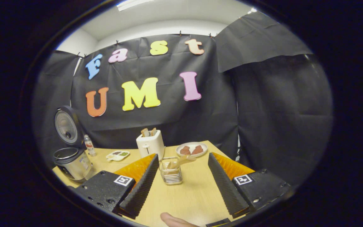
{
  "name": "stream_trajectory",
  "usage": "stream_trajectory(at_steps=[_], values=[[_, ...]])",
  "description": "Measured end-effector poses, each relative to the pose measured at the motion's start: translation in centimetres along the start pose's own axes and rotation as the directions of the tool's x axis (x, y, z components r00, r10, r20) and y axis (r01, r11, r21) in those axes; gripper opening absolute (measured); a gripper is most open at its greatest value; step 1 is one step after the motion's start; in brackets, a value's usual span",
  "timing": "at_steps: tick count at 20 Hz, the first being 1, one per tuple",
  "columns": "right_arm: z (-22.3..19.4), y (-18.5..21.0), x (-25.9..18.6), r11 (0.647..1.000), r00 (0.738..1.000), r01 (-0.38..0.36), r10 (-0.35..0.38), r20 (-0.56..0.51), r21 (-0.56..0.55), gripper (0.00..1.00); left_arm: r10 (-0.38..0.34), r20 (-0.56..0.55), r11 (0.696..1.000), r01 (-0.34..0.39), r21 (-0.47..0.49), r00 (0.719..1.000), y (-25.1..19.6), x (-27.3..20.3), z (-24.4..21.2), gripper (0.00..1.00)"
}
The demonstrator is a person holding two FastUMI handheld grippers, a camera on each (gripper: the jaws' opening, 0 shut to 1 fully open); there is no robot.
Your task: Close the left gripper, press the button to open the rice cooker; take a wooden spoon from the chopstick holder with the right hand, scoop a spoonful of rice and pour it into the rice cooker, then put the wooden spoon back into the chopstick holder.
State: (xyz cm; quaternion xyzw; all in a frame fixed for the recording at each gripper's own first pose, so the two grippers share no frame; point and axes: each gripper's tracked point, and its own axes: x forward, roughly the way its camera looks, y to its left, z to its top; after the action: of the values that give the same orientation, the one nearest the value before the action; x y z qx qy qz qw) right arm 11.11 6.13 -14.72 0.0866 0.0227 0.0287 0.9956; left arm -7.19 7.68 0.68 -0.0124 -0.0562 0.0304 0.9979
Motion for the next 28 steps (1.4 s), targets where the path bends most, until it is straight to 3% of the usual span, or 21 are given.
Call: stream_trajectory(at_steps=[1,4,7,11,12,14,15,17,19,20,22,23,26,27,28], values=[[-0.3,-0.3,0.9,1.000,1.000,0.020,-0.019,0.021,-0.024,0.98,-0.002,0.003,1.000,0.002,-0.011,1.000,-0.1,-0.6,0.0,0.94],[-4.2,-0.8,3.3,0.997,0.998,0.046,-0.049,-0.049,-0.062,0.96,-0.023,0.019,0.999,0.023,-0.023,1.000,-1.1,-1.7,0.2,0.94],[-6.9,-0.2,5.7,1.000,0.994,0.017,-0.016,-0.105,0.008,1.00,-0.022,0.017,0.999,0.023,-0.025,1.000,-1.4,-2.0,-0.4,0.94],[-9.7,0.6,9.3,0.999,0.988,-0.004,0.009,-0.155,0.034,0.92,-0.055,0.013,0.998,0.055,0.002,0.998,-2.5,-2.5,-0.8,0.94],[-9.9,1.7,10.0,0.998,0.985,-0.048,0.053,-0.166,0.031,0.88,-0.054,0.010,0.998,0.054,0.017,0.998,-2.2,-2.5,-1.1,0.94],[-9.3,2.2,11.2,0.999,0.989,-0.046,0.044,-0.141,-0.010,0.62,-0.044,0.000,0.999,0.044,0.029,0.999,-1.9,-2.4,-1.4,0.94],[-8.8,2.0,11.9,0.999,0.993,-0.023,0.019,-0.120,-0.033,0.66,-0.047,-0.008,0.998,0.047,0.029,0.999,-1.9,-2.4,-1.6,0.94],[-8.7,2.5,13.1,0.999,0.991,-0.009,0.004,-0.137,-0.033,0.58,-0.055,-0.010,0.998,0.056,0.029,0.998,-2.2,-2.4,-1.6,0.94],[-8.9,3.8,14.4,0.998,0.986,-0.047,0.040,-0.162,-0.037,0.54,-0.067,-0.007,0.997,0.067,0.039,0.998,-2.5,-2.5,-1.7,0.94],[-8.8,3.6,15.0,0.998,0.986,-0.033,0.025,-0.165,-0.047,0.46,-0.072,0.004,0.996,0.072,0.053,0.997,-2.5,-2.5,-1.6,0.94],[-9.1,3.0,16.2,0.999,0.984,-0.007,0.001,-0.178,-0.033,0.43,-0.074,0.017,0.994,0.073,0.078,0.997,-2.3,-2.6,-1.7,0.94],[-9.2,3.2,16.8,1.000,0.982,-0.014,0.009,-0.188,-0.022,0.45,-0.075,0.015,0.994,0.073,0.084,0.997,-2.3,-2.6,-1.9,0.94],[-9.0,4.7,17.1,0.998,0.979,-0.055,0.049,-0.196,-0.025,0.32,-0.078,-0.007,0.994,0.078,0.072,0.997,-1.8,-2.5,-2.7,0.94],[-8.7,5.0,17.4,0.997,0.980,-0.064,0.055,-0.189,-0.042,0.35,-0.072,-0.026,0.995,0.074,0.060,0.997,-1.5,-2.3,-3.1,0.94],[-8.4,5.3,17.4,0.996,0.979,-0.074,0.062,-0.193,-0.058,0.27,-0.064,-0.040,0.997,0.066,0.048,0.997,-1.1,-2.2,-3.3,0.94]])
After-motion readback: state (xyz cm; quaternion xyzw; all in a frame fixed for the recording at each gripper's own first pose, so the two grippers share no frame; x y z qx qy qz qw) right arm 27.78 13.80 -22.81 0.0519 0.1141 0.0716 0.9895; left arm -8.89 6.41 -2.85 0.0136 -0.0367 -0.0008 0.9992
